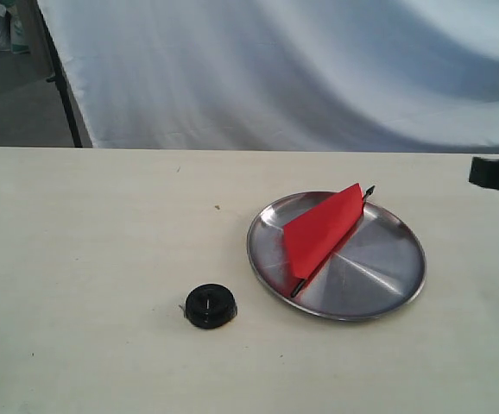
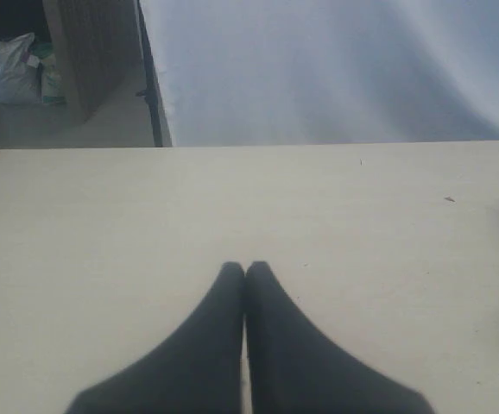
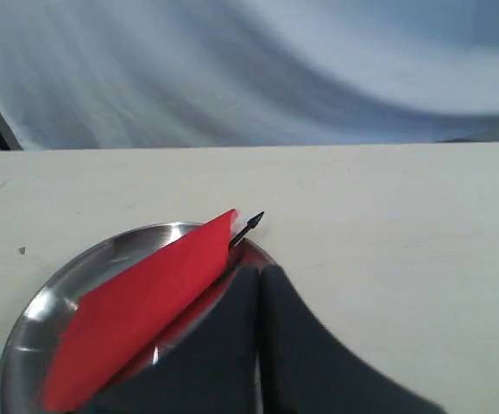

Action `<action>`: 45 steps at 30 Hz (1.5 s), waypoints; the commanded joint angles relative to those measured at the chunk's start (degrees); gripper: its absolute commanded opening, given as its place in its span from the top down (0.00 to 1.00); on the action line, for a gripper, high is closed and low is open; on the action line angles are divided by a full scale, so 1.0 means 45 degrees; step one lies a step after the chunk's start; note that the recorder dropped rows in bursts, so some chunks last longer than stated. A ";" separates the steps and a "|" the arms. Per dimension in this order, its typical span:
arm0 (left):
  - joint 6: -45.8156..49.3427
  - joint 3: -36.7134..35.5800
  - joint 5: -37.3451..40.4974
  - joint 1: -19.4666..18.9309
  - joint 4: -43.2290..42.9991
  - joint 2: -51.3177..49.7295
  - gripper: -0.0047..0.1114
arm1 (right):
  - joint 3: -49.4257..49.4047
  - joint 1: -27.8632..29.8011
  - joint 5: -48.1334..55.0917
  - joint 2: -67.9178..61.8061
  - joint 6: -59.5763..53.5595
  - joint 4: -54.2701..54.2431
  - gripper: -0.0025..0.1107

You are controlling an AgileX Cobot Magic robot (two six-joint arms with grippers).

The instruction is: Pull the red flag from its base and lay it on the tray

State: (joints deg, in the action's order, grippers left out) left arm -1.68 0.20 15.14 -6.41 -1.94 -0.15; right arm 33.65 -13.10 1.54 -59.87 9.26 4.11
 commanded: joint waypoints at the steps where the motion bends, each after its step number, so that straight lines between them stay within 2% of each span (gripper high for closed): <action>1: -0.0015 -0.0044 -0.0068 0.0077 0.0070 0.0034 0.96 | -0.1764 -0.0043 -0.0658 0.2789 0.0553 0.0014 0.98; 7: -0.0015 -0.0044 -0.0068 0.0077 0.0070 0.0034 0.96 | -0.3763 -0.0043 -0.0446 0.8260 0.0791 0.0014 0.98; 14: -0.0015 -0.0044 -0.0068 0.0077 0.0070 0.0034 0.96 | -0.4593 -0.0043 0.2896 1.2969 0.0844 0.0014 0.98; 38: -0.0015 -0.0044 -0.0068 0.0077 0.0070 0.0034 0.96 | -0.4740 -0.0043 0.3063 1.3304 0.0893 -0.0012 0.98; 45: -0.0015 -0.0044 -0.0068 0.0077 0.0070 0.0034 0.96 | -0.6668 -0.0043 0.1781 1.3304 0.0893 0.0011 0.98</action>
State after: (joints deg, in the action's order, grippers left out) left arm -1.68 0.20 15.14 -6.41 -1.94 -0.15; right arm 7.57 -13.10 12.44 -0.31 13.44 3.99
